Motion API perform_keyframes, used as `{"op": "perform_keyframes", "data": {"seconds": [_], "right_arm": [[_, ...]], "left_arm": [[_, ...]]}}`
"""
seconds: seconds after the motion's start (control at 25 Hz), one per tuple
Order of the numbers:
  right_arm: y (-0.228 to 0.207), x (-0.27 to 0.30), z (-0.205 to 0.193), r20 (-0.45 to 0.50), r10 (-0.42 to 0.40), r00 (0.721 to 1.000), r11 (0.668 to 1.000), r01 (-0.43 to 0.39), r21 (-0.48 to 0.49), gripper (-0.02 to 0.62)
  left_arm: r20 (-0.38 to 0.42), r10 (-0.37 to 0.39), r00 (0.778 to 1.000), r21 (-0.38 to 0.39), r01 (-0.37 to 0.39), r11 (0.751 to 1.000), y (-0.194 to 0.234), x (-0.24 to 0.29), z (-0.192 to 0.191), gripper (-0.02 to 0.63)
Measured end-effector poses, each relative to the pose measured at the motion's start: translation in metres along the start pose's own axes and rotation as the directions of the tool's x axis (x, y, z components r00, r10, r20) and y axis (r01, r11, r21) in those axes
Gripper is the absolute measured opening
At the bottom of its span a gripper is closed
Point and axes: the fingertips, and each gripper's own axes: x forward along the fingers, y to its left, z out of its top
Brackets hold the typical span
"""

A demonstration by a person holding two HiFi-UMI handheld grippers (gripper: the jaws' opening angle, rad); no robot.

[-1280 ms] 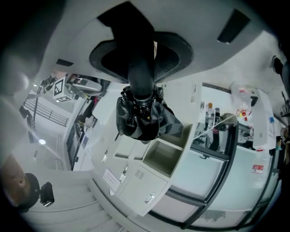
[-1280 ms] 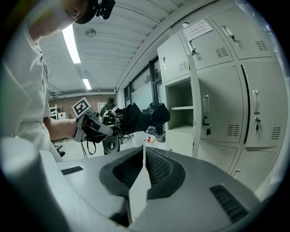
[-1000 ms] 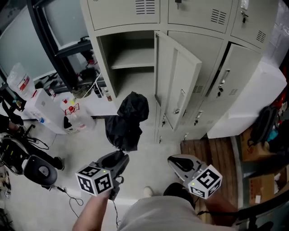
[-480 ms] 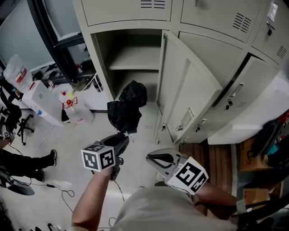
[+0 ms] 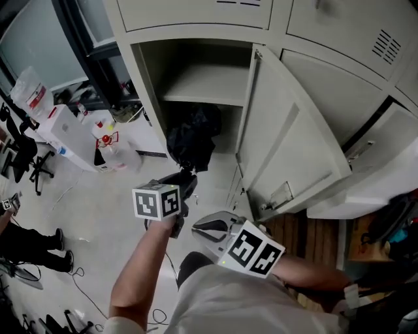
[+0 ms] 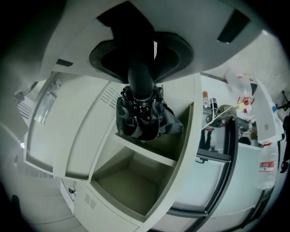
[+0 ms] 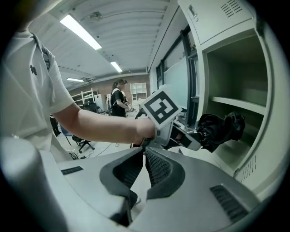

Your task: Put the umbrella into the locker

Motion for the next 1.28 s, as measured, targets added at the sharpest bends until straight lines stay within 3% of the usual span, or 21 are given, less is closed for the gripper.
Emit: {"op": "perform_keyframes", "data": {"seconds": [0.36, 0.68, 1.28], "right_arm": [[-0.045, 0.029, 0.018, -0.055, -0.068, 0.996, 0.994, 0.072, 0.079, 0.020], [-0.071, 0.049, 0.021, -0.084, -0.140, 0.986, 0.978, 0.151, 0.143, 0.020], [-0.098, 0.047, 0.014, -0.149, -0.195, 0.970, 0.959, 0.220, 0.176, 0.020]], "left_arm": [[-0.052, -0.020, 0.998, 0.035, 0.021, 0.999, 0.026, 0.063, 0.038, 0.161], [-0.052, 0.006, 0.999, 0.048, -0.003, 0.999, 0.052, 0.107, 0.065, 0.161], [-0.073, 0.059, 0.996, 0.069, -0.054, 0.996, 0.064, 0.179, 0.096, 0.163]]}}
